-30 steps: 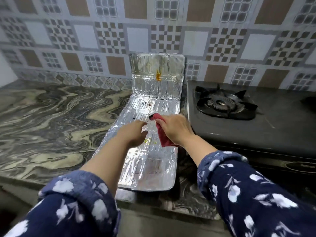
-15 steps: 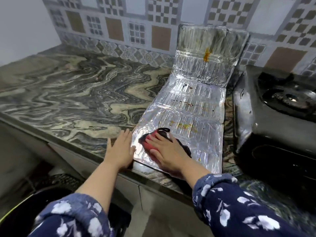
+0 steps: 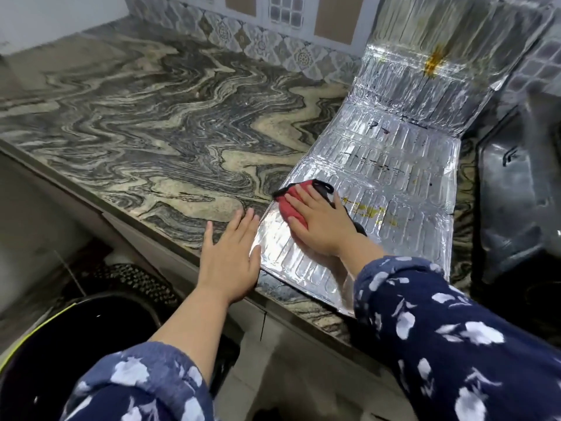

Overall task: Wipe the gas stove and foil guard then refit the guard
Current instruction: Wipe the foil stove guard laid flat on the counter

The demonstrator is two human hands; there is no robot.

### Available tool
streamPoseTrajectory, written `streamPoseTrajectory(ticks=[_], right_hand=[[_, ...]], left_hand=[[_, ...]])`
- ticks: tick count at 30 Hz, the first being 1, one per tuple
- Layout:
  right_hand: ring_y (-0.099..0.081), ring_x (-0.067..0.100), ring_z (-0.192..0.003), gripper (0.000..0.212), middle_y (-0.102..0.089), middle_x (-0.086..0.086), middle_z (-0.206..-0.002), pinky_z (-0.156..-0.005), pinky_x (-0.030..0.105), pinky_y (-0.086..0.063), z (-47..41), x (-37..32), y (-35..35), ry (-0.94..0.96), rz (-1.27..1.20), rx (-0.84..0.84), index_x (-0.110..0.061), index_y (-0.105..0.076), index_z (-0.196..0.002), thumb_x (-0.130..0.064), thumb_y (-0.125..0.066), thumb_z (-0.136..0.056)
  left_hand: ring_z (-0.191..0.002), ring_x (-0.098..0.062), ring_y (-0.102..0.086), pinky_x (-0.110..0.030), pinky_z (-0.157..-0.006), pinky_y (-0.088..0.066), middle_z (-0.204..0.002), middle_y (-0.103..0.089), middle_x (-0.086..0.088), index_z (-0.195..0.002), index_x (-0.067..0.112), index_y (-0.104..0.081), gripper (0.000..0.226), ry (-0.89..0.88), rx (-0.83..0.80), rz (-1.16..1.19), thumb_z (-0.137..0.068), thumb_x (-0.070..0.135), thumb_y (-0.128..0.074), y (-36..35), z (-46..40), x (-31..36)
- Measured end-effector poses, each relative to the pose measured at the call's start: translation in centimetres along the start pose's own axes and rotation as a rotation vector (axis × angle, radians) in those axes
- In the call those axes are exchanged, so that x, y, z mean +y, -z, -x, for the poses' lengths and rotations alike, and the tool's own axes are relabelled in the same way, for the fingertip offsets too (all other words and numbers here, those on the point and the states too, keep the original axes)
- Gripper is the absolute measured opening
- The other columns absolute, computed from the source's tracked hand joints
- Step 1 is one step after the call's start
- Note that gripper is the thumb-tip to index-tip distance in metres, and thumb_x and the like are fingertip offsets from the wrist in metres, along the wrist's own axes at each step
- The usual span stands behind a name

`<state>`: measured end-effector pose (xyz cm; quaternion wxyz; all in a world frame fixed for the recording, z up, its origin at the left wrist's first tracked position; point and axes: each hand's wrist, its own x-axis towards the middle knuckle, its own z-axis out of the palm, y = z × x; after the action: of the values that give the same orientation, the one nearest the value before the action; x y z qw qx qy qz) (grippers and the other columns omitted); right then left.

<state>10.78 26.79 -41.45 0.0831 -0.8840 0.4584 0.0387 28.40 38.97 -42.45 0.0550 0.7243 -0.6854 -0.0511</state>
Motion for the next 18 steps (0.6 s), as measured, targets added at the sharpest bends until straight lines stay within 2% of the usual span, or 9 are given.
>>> streamPoseTrajectory(ticks=[5,8,12,18], right_hand=[[0.010,0.017,-0.148,0.061,0.010,-0.004,-0.161,-0.111,0.058,0.013,-3.7,3.5,0.9,-0.184,-0.011,-0.045,-0.030,-0.002,-0.152,-0.054,-0.009,-0.096],[0.009,0.018,-0.148,0.058,0.009,-0.003,-0.161,-0.113,0.056,0.011,-4.4,3.7,1.3,-0.213,-0.019,-0.048,-0.028,-0.003,-0.152,-0.047,-0.010,-0.098],[0.006,0.017,-0.148,0.055,0.003,-0.005,-0.161,-0.118,0.049,0.005,-1.6,0.9,0.8,-0.125,-0.052,-0.019,-0.030,-0.005,-0.152,-0.045,-0.010,-0.100],[0.009,0.014,-0.148,0.055,0.004,-0.009,-0.160,-0.119,0.045,0.005,5.7,-3.7,-0.7,0.012,-0.062,-0.048,-0.035,-0.008,-0.151,-0.049,-0.014,-0.098]], left_hand=[[-0.145,-0.002,0.005,-0.051,-0.117,-0.003,-0.159,-0.004,0.013,-0.151,0.025,-0.012,0.071,0.012,0.012,-0.007,-0.084,0.043,0.001,-0.4,0.0,-0.2],[-0.145,-0.002,0.004,-0.050,-0.117,-0.004,-0.158,-0.006,0.014,-0.151,0.026,-0.013,0.070,0.013,0.025,-0.011,-0.085,0.043,0.000,-0.5,-0.2,-0.2],[-0.145,-0.003,0.001,-0.051,-0.116,-0.006,-0.158,-0.007,0.014,-0.151,0.027,-0.014,0.071,0.010,0.028,-0.014,-0.083,0.043,0.000,-0.6,-0.3,-0.2],[-0.146,-0.004,-0.003,-0.052,-0.116,-0.005,-0.158,-0.010,0.013,-0.150,0.025,-0.016,0.065,0.027,0.035,-0.011,-0.087,0.039,-0.009,-0.8,-0.2,-0.1]])
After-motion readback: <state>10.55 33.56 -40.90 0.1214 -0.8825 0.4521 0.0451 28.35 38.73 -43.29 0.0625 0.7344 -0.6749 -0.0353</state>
